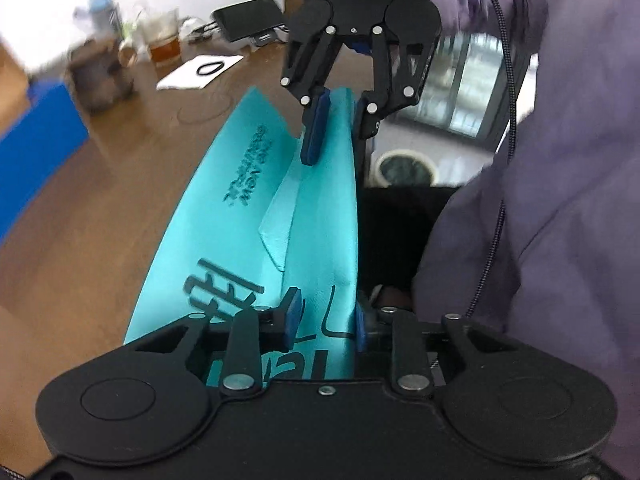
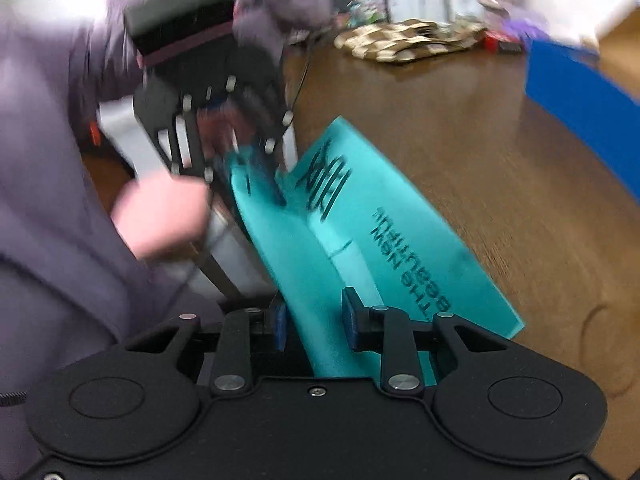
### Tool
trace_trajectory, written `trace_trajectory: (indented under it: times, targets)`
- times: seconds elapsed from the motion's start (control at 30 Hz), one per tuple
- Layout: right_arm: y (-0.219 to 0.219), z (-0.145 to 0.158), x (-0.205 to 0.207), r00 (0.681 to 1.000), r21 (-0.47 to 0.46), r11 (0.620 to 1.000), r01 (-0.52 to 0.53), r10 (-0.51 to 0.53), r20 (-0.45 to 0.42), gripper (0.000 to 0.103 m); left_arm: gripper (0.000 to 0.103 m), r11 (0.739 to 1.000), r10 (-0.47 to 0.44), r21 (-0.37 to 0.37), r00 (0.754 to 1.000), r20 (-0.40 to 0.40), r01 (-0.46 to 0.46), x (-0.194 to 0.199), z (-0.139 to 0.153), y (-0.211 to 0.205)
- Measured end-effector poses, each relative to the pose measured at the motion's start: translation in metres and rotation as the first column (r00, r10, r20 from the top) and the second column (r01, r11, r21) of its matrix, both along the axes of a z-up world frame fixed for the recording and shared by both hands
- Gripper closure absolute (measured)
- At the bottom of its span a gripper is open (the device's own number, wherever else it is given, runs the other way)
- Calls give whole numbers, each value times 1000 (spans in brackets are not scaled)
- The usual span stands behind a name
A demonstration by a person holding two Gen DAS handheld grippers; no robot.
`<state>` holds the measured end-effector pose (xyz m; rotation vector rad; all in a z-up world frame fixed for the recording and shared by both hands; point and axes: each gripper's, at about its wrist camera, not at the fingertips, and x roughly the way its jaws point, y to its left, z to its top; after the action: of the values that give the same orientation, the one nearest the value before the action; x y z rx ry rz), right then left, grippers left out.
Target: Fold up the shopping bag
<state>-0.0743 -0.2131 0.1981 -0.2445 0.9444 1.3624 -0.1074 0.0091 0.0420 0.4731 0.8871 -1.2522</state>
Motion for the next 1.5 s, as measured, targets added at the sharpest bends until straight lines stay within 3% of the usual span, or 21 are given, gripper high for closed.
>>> trace_trajectory:
  times: [0.07, 0.2, 0.3, 0.4, 0.47, 0.57, 0.63, 0.77, 1.03, 1.17, 1.23, 1.3, 1.43, 1.5]
  targets:
    - [-13, -11, 8, 997, 78, 995, 56, -52, -53, 72, 78, 998, 34, -46, 993, -116, -40, 25, -4, 9]
    - [-37, -29, 11, 979, 207, 960, 188, -166, -122, 69, 77, 996, 45, -62, 969, -244, -62, 56, -13, 9]
    - [-46, -36, 6, 957, 258, 926, 275, -237, -170, 67, 77, 997, 47, -41, 957, -286, -61, 70, -17, 6]
    - [-60, -34, 1, 936, 300, 888, 349, -315, -158, 62, 78, 998, 45, -19, 949, -313, -53, 79, -25, 3]
    - [-68, -34, 2, 919, 323, 861, 393, -364, -149, 63, 79, 999, 43, -6, 945, -325, -48, 84, -29, 0]
    - [-76, -40, 7, 872, 321, 812, 488, -436, -223, 67, 80, 999, 48, -3, 943, -328, -52, 87, -28, -3]
    - [-76, -44, 10, 859, 318, 800, 509, -451, -242, 69, 77, 997, 69, 2, 944, -321, -72, 88, -27, -4]
    - [-76, -50, 19, 844, 307, 790, 531, -462, -271, 70, 74, 993, 119, 19, 968, -222, -118, 76, -17, -2]
    - [-71, -56, 33, 844, 308, 788, 532, -464, -269, 71, 60, 970, 238, -29, 969, -62, -240, 59, 11, 21]
    - [-71, -61, 42, 824, 290, 775, 561, -488, -288, 71, 60, 941, 326, -116, 942, 72, -317, 45, 41, 38]
    - [-73, -68, 48, 804, 271, 763, 587, -511, -303, 71, 59, 932, 356, -136, 917, 180, -335, 31, 51, 27]
    - [-71, -73, 52, 790, 240, 759, 605, -533, -303, 72, 59, 936, 352, -99, 898, 265, -338, 15, 47, 4]
    - [-63, -69, 46, 806, 233, 774, 588, -538, -248, 72, 59, 944, 311, -12, 879, 361, -329, -1, 22, -26]
    - [-58, -67, 40, 817, 221, 788, 575, -541, -197, 72, 58, 935, 339, -26, 869, 360, -354, -3, 16, -30]
